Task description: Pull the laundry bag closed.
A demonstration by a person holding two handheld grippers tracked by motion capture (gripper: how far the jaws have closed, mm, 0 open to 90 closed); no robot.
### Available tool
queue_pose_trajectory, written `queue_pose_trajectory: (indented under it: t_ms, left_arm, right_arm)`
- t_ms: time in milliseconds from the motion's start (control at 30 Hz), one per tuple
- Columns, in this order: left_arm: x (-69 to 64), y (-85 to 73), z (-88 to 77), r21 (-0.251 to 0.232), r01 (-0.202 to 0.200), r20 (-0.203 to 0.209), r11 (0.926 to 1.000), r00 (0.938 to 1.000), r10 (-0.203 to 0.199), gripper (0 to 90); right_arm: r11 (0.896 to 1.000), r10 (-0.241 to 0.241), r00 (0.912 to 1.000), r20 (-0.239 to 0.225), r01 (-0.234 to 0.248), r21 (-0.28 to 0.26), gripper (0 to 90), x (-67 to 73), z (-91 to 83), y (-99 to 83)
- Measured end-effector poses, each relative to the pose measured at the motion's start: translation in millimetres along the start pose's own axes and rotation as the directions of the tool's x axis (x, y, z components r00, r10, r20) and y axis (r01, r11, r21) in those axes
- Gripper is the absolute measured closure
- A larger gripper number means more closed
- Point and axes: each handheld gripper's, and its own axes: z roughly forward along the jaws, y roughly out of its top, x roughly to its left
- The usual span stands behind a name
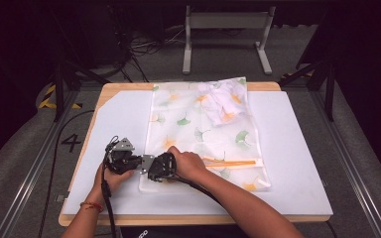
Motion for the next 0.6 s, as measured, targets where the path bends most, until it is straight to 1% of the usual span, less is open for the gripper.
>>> queue_pose_trajectory:
  t_ms: [67,100,200,267,333,400,433,500,567,600]
  left_arm:
    - [0.6,0.1,-0.1,-0.001,-0.001,0.0,1.0,1.0,0.001,90.0]
    - [0.7,0.1,-0.1,-0.001,0.0,-0.001,1.0,1.0,0.0,90.0]
    - [0.9,0.0,0.0,-0.003,0.0,-0.001,1.0,1.0,0.0,90.0]
    - [0.9,-0.1,0.0,-0.004,0.001,0.0,1.0,1.0,-0.001,90.0]
    - [1.0,-0.1,0.1,-0.005,0.002,0.001,1.0,1.0,-0.002,90.0]
    - [1.1,-0.1,0.1,-0.004,0.003,0.002,1.0,1.0,-0.003,90.0]
    - [1.1,-0.1,0.1,-0.004,0.003,0.002,1.0,1.0,-0.003,90.0]
    - [1.1,-0.2,0.1,-0.005,0.003,0.002,1.0,1.0,-0.003,90.0]
    - [1.1,-0.1,0.1,-0.004,0.004,0.003,1.0,1.0,-0.004,90.0]
    - [1.2,-0.1,0.1,-0.004,0.005,0.003,1.0,1.0,-0.005,90.0]
  right_arm:
    - [1.0,0.014,0.9998,-0.014,-0.014,0.001,84.0,-0.8,1.1,2.4]
    - [1.0,0.01,0.9999,0.0,-0.01,0.005,80.8,-0.8,2.0,4.2]
    - [1.0,0.0,1.0,0.005,0.0,0.031,80.4,-0.4,4.9,7.8]
    - [0.999,-0.003,1.0,0.009,0.002,0.04,82.9,-0.3,7.1,10.6]
    - [0.998,-0.007,1.0,0.003,0.007,0.055,86.0,-1.0,9.0,11.8]
    - [0.998,0.0,1.0,-0.004,0.0,0.055,87.3,-2.3,10.2,12.3]
    - [0.998,0.0,1.0,-0.005,0.0,0.057,89.5,-2.6,10.5,12.3]
    - [0.998,-0.001,0.9999,-0.015,0.002,0.069,89.7,-2.9,10.7,13.5]
    - [0.997,-0.027,0.9996,-0.009,0.027,0.079,89.9,-2.2,10.9,15.4]
    - [0.995,-0.037,0.9992,-0.015,0.038,0.092,90.0,-1.7,10.7,16.8]
